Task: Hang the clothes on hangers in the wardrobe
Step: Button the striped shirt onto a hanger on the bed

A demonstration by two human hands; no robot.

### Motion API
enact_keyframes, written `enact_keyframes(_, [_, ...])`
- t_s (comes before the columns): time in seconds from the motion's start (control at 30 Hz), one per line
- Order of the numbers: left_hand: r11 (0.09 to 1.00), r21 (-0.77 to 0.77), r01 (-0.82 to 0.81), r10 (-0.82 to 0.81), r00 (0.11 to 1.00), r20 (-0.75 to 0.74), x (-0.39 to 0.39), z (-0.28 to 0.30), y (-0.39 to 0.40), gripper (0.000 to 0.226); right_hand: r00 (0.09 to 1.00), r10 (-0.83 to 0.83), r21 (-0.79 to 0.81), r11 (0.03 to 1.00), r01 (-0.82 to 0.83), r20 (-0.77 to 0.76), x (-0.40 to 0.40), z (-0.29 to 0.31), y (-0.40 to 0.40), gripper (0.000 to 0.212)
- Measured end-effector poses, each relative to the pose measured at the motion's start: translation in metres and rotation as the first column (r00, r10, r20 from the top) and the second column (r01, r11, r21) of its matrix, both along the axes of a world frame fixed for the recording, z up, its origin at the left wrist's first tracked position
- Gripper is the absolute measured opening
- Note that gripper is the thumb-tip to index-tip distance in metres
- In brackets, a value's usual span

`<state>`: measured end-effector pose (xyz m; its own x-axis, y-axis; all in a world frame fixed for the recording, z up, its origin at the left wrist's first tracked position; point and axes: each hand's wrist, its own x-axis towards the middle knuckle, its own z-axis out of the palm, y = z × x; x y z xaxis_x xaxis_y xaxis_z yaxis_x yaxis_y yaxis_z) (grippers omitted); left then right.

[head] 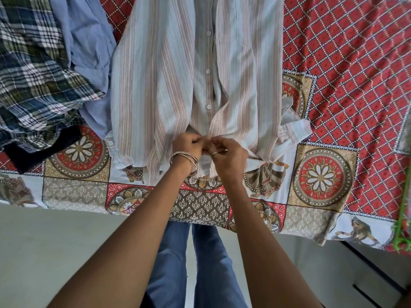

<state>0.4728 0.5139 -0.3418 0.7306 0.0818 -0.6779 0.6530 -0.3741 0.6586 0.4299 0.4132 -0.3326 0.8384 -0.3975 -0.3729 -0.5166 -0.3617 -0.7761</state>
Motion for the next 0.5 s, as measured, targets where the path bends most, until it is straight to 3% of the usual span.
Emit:
enact_keyframes(0.13, [0.994,0.092,0.05,-0.052,0.998,0.02,-0.004,-0.003,-0.006,0.019,0.995,-0.064,0.073,0.995,0.07,-0.075,0.001,0.003,0.0,0.011])
enact_keyframes(0.17, [0.991,0.11,0.081,-0.084,0.996,0.032,-0.004,-0.003,-0.007,0.019,0.987,-0.111,0.158,0.979,0.129,-0.116,0.002,0.005,-0.002,0.008])
enact_keyframes(0.27, [0.963,0.161,0.216,-0.227,0.972,0.052,-0.004,0.001,-0.005,0.025,0.938,-0.195,0.572,0.751,0.33,-0.285,0.008,0.01,-0.01,0.013])
enact_keyframes(0.33, [0.931,0.194,0.311,-0.331,0.94,0.081,-0.004,0.002,-0.004,0.032,0.936,-0.095,0.653,0.693,0.307,-0.339,0.011,0.009,-0.017,0.018])
enact_keyframes(0.43, [0.919,0.271,0.287,-0.326,0.938,0.113,-0.003,-0.001,0.001,0.032,0.947,-0.005,0.558,0.807,0.192,-0.32,0.012,0.006,-0.019,0.025])
enact_keyframes(0.5, [0.889,0.403,0.216,-0.272,0.958,0.087,-0.004,-0.002,0.005,0.031,0.95,-0.104,0.309,0.93,0.198,-0.295,0.007,0.006,-0.02,0.022])
